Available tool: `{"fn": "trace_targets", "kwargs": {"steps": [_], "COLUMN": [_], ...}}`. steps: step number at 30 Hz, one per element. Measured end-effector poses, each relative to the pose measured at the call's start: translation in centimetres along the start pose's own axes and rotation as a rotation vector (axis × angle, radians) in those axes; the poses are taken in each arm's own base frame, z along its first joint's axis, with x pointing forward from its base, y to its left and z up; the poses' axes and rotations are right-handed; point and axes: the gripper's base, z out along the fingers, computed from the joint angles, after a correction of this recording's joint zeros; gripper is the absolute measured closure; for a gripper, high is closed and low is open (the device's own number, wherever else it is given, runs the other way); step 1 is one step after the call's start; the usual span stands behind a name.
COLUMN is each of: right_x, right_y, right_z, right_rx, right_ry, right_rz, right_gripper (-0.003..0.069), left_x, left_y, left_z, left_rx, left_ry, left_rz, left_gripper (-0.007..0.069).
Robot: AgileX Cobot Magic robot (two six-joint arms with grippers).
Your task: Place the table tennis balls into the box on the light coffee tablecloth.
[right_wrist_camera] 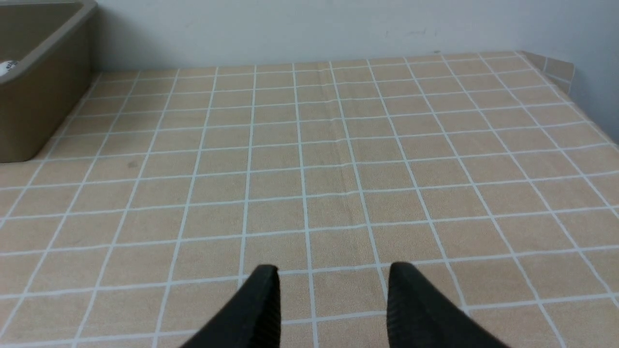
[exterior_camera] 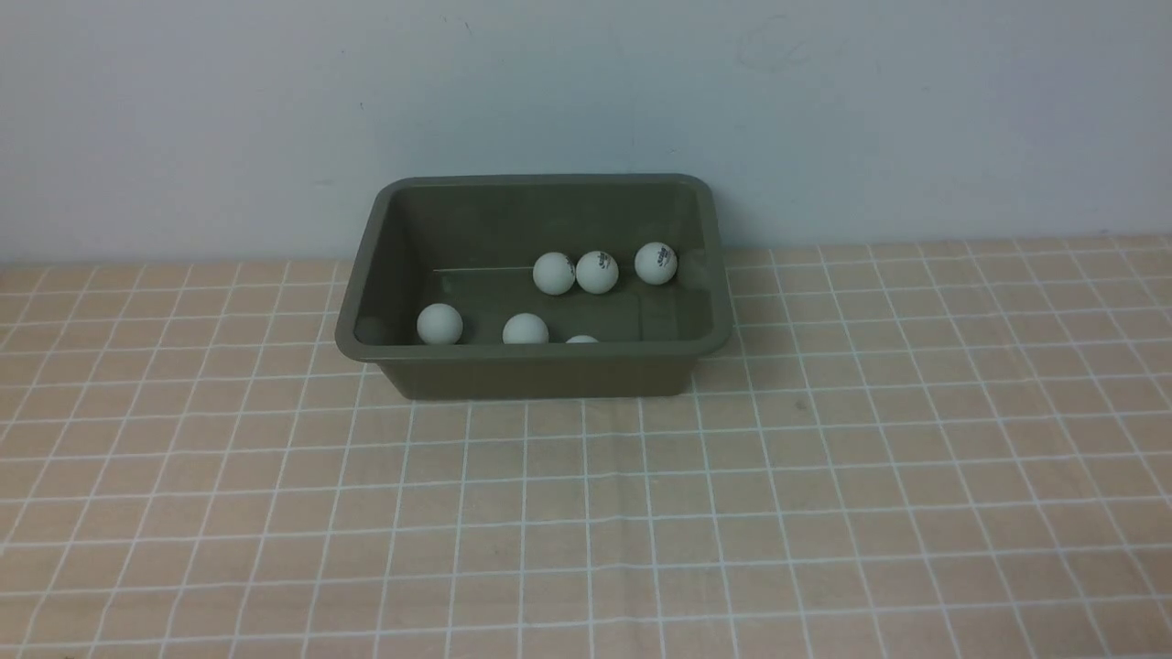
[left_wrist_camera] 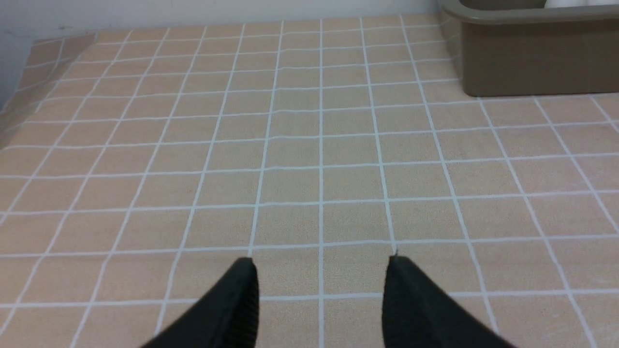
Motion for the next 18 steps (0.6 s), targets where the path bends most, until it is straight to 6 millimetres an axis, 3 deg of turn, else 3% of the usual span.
{"fn": "trace_targets", "kwargs": {"steps": [18], "right_x": [0.00], "right_y": [0.00], "right_z": [0.00], "right_rx": [0.000], "right_ry": [0.000], "right_rz": [0.000], "right_gripper": [0.0368], "left_x": [-0.01], "left_y": [-0.05], "left_z": [0.01], "left_rx": [0.005], "left_ry": [-0.003], "left_rz": [-0.019], "left_gripper": [0.0337]}}
